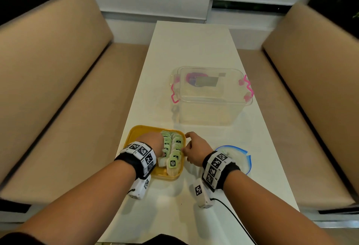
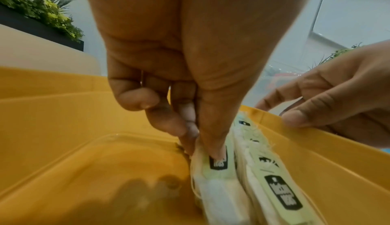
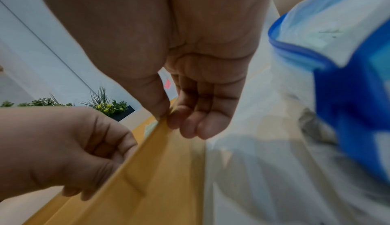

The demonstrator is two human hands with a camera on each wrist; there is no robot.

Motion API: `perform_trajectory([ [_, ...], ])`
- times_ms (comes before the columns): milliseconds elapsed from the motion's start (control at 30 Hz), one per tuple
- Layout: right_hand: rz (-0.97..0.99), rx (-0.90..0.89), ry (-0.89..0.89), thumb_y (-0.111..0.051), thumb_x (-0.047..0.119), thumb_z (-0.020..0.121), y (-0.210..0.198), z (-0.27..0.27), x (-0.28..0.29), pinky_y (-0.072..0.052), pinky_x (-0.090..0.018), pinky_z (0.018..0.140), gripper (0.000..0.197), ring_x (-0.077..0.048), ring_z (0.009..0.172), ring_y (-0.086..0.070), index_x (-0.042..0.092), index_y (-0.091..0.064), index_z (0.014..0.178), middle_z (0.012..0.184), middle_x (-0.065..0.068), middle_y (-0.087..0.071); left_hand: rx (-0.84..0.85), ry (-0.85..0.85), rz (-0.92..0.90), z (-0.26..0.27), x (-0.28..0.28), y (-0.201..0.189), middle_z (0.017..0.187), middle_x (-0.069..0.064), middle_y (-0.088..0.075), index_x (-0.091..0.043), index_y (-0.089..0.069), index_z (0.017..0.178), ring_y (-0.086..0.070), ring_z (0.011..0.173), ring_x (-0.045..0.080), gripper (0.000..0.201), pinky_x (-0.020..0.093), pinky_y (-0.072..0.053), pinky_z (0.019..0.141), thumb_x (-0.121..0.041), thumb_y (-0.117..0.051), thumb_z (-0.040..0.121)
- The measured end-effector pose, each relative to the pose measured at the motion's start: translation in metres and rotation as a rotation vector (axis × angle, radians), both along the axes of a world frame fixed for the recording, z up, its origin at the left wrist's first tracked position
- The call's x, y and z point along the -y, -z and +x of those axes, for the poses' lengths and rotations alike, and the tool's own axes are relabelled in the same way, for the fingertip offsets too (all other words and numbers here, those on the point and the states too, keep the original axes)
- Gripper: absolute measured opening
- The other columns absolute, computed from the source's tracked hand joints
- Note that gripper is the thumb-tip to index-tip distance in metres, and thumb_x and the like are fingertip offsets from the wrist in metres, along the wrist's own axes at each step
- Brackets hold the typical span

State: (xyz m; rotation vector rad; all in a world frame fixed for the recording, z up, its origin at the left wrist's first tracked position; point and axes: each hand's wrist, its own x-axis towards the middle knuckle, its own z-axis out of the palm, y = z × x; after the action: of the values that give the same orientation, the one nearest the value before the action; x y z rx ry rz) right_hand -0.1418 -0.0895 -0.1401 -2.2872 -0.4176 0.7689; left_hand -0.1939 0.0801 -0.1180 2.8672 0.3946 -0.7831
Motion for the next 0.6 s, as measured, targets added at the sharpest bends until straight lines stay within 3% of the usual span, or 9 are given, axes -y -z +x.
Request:
perform_trajectory([
  [67,0.013,-0.011,0.003,-0.058,0.018,0.091,0.0,0.0,0.0,-0.059,-0.04,0.074,0.045,-0.018,0.068,-0.066,0.02,-0.041,0.132,0.087,-0.006,-0.071,0.021,-0.039,-0.002,-0.003,0.002,0.001,0.073,-0.003,-0.057,-0.02,-0.057,0.076,-0.059,0.077,0.021,0.023,0.029,-0.048,0.07,-0.036,-0.067,0.088],
  [133,0.026,-0.017,0.002,-0.058,0.017,0.091,0.0,0.0,0.0,-0.058,-0.038,0.072,0.045,-0.016,0.064,-0.065,0.02,-0.042,0.133,0.085,-0.006,-0.07,-0.001,-0.057,-0.009,-0.008,0.005,0.002,0.071,-0.004,-0.057,-0.022,-0.053,0.071,-0.059,0.071,0.019,0.027,0.028,-0.048,0.068,-0.039,-0.068,0.086],
  [267,0.046,-0.023,0.002,-0.057,0.016,0.092,0.001,-0.001,0.0,-0.058,-0.036,0.069,0.045,-0.015,0.061,-0.064,0.019,-0.041,0.134,0.08,-0.003,-0.068,-0.149,-0.067,0.037,-0.016,0.005,0.017,0.067,-0.006,-0.062,-0.023,-0.056,0.069,-0.061,0.062,0.016,0.04,0.027,-0.054,0.064,-0.054,-0.08,0.063],
  [400,0.048,-0.022,-0.022,-0.056,0.016,0.093,0.0,0.0,0.001,-0.057,-0.035,0.068,0.045,-0.014,0.06,-0.063,0.019,-0.041,0.134,0.079,-0.003,-0.068,-0.204,-0.145,0.052,-0.006,-0.014,0.084,0.06,-0.007,-0.062,-0.024,-0.059,0.069,-0.062,0.053,0.02,0.049,0.038,-0.058,0.059,-0.06,-0.078,0.042],
  [433,0.047,-0.017,-0.031,-0.056,0.016,0.092,0.0,0.0,0.001,-0.058,-0.036,0.07,0.045,-0.014,0.06,-0.063,0.02,-0.041,0.134,0.079,-0.003,-0.068,-0.205,-0.148,0.058,-0.007,-0.008,0.073,0.06,-0.006,-0.062,-0.025,-0.059,0.069,-0.062,0.054,0.023,0.051,0.041,-0.058,0.06,-0.063,-0.077,0.04],
  [500,0.05,-0.011,-0.047,-0.055,0.016,0.092,0.001,0.001,0.001,-0.058,-0.037,0.072,0.045,-0.014,0.061,-0.063,0.02,-0.042,0.135,0.078,-0.002,-0.068,-0.222,-0.146,0.044,-0.005,-0.004,0.069,0.065,-0.004,-0.063,-0.024,-0.061,0.072,-0.063,0.059,0.022,0.044,0.038,-0.059,0.062,-0.058,-0.081,0.051],
  [533,0.052,-0.009,-0.052,-0.055,0.016,0.092,0.001,0.001,0.001,-0.058,-0.037,0.073,0.045,-0.014,0.061,-0.063,0.02,-0.042,0.135,0.077,-0.002,-0.067,-0.193,-0.142,0.03,-0.002,-0.008,0.085,0.067,-0.004,-0.062,-0.025,-0.064,0.077,-0.063,0.062,0.02,0.039,0.037,-0.059,0.063,-0.053,-0.083,0.056],
  [567,0.053,-0.006,-0.056,-0.055,0.016,0.092,0.001,0.001,0.001,-0.058,-0.037,0.073,0.045,-0.013,0.061,-0.063,0.02,-0.042,0.135,0.076,-0.001,-0.067,-0.169,-0.163,0.019,0.001,-0.015,0.102,0.068,-0.003,-0.058,-0.025,-0.067,0.087,-0.063,0.064,0.02,0.046,0.037,-0.059,0.062,-0.051,-0.085,0.054],
  [600,0.053,-0.004,-0.058,-0.055,0.016,0.092,0.001,0.001,0.001,-0.058,-0.036,0.072,0.045,-0.013,0.061,-0.063,0.02,-0.043,0.135,0.075,-0.001,-0.067,-0.196,-0.184,0.022,0.002,-0.012,0.094,0.069,-0.002,-0.054,-0.029,-0.068,0.097,-0.062,0.065,0.02,0.057,0.038,-0.058,0.061,-0.053,-0.086,0.048],
])
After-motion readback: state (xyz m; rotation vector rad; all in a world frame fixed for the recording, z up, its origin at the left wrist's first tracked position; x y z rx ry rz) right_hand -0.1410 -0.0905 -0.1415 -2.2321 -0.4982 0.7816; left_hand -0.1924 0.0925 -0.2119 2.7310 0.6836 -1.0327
